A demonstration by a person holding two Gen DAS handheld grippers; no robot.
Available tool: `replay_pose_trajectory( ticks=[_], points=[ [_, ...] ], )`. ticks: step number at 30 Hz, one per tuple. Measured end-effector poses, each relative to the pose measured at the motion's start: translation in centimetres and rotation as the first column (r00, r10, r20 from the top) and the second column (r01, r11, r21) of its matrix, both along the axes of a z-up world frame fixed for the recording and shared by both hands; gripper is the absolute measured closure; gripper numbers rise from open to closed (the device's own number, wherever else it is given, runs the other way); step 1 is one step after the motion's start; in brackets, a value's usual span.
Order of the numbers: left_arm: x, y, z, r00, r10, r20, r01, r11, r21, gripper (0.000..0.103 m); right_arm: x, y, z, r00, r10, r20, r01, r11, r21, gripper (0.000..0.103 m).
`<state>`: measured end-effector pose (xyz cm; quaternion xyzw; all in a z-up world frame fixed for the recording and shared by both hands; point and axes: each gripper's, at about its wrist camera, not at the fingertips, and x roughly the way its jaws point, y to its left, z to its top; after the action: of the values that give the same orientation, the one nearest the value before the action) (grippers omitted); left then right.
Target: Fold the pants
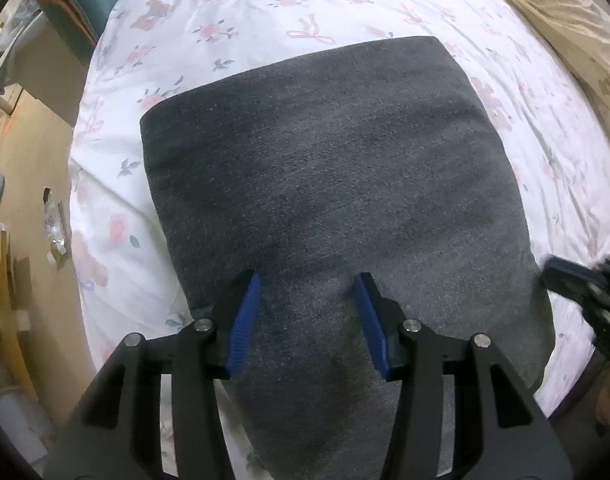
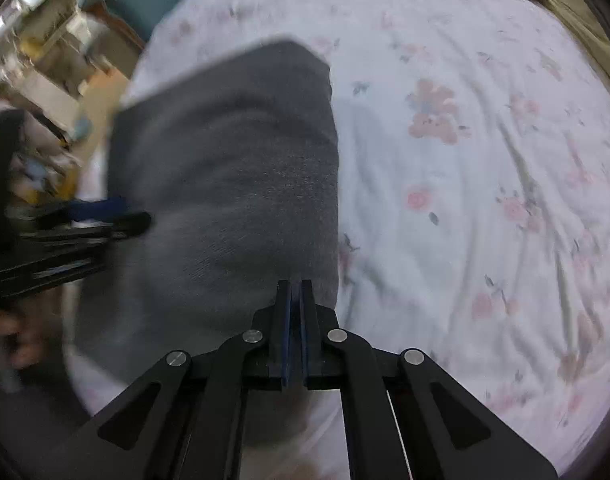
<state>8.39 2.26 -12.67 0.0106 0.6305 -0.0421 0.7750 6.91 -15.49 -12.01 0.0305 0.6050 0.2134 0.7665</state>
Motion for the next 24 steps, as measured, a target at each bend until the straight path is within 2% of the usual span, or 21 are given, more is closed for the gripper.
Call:
replay_pose_trajectory(
  ticks=[2,3,5,7,9,10,11,12,13,15,16,17,19,21,22,23,24],
  points=[
    [-0.2,0.1,0.0,1.000,0.001,0.001,-0.001,1.000,0.002,0.057,-1.5,0.5,0.3,0.999,0.045,0.014,-0.045,0.999,-0.002,0.100],
    [-0.1,0.1,-0.1,1.000,-0.001,-0.001,0.001,1.000,-0.003,0.056,-2.3,0.9,-0.9,0.998,0.062,-0.009,-0.063,0.997,-0.034,0.100],
    [-0.2,-0.3,0.1,1.000,-0.011,0.007,0.011,1.000,0.012,0.056,-3.2,0.6,-2.3,0.999,0.035,0.028,-0.033,0.998,-0.044,0.100],
    [-0.5,-0.4,0.3,1.000,0.003,0.018,-0.004,0.999,0.037,0.046,-3.0,-0.3,-1.9,0.999,-0.040,0.003,0.040,0.999,0.019,0.096],
    [-0.6,0.0,0.5,0.999,0.032,0.016,-0.033,0.999,0.041,0.040,-3.4,-2.2,-0.4,0.991,-0.133,-0.010,0.133,0.980,0.147,0.093],
    [-0.6,0.2,0.6,0.999,0.040,0.011,-0.041,0.999,0.032,0.040,-3.7,-3.1,0.1,0.986,-0.169,-0.004,0.167,0.968,0.185,0.075],
    [-0.6,0.3,0.8,0.999,0.049,0.006,-0.049,0.999,0.023,0.040,-4.3,-4.4,0.3,0.974,-0.227,-0.017,0.225,0.947,0.229,0.040],
    [-0.6,0.5,1.1,0.998,0.056,0.004,-0.056,0.998,0.019,0.038,-4.6,-5.6,0.0,0.958,-0.283,-0.053,0.287,0.919,0.272,0.027],
    [-0.6,0.7,1.5,0.998,0.070,0.005,-0.070,0.997,0.009,0.035,-4.7,-6.4,-0.7,0.942,-0.322,-0.097,0.336,0.888,0.313,0.021],
    [-0.6,1.0,2.3,0.994,0.107,0.015,-0.106,0.994,-0.033,0.031,-5.0,-7.5,-3.8,0.887,-0.378,-0.265,0.457,0.796,0.396,0.021],
    [-0.6,1.2,2.7,0.992,0.123,0.024,-0.122,0.991,-0.051,0.030,-4.8,-7.3,-5.1,0.863,-0.392,-0.319,0.499,0.762,0.413,0.021],
    [-0.6,1.3,3.1,0.990,0.137,0.037,-0.134,0.989,-0.060,0.030,-5.3,-6.8,-6.0,0.853,-0.397,-0.339,0.514,0.750,0.417,0.022],
    [-0.5,1.7,3.7,0.986,0.154,0.058,-0.150,0.986,-0.069,0.030,-5.5,-5.4,-7.9,0.849,-0.380,-0.368,0.514,0.755,0.406,0.025],
    [-0.4,2.3,4.4,0.980,0.185,0.075,-0.178,0.980,-0.086,0.030,-6.1,-5.0,-8.2,0.843,-0.394,-0.367,0.531,0.724,0.440,0.027],
    [-0.3,2.8,4.6,0.976,0.200,0.080,-0.192,0.976,-0.097,0.030,-6.3,-4.8,-7.8,0.850,-0.404,-0.338,0.523,0.728,0.443,0.037],
    [-0.3,3.3,4.8,0.972,0.218,0.087,-0.208,0.972,-0.108,0.030,-6.6,-4.9,-7.5,0.855,-0.410,-0.317,0.516,0.727,0.452,0.057],
    [-0.1,3.8,5.2,0.966,0.240,0.093,-0.228,0.966,-0.122,0.030,-6.8,-4.8,-6.7,0.866,-0.408,-0.290,0.500,0.723,0.476,0.060]
  ],
)
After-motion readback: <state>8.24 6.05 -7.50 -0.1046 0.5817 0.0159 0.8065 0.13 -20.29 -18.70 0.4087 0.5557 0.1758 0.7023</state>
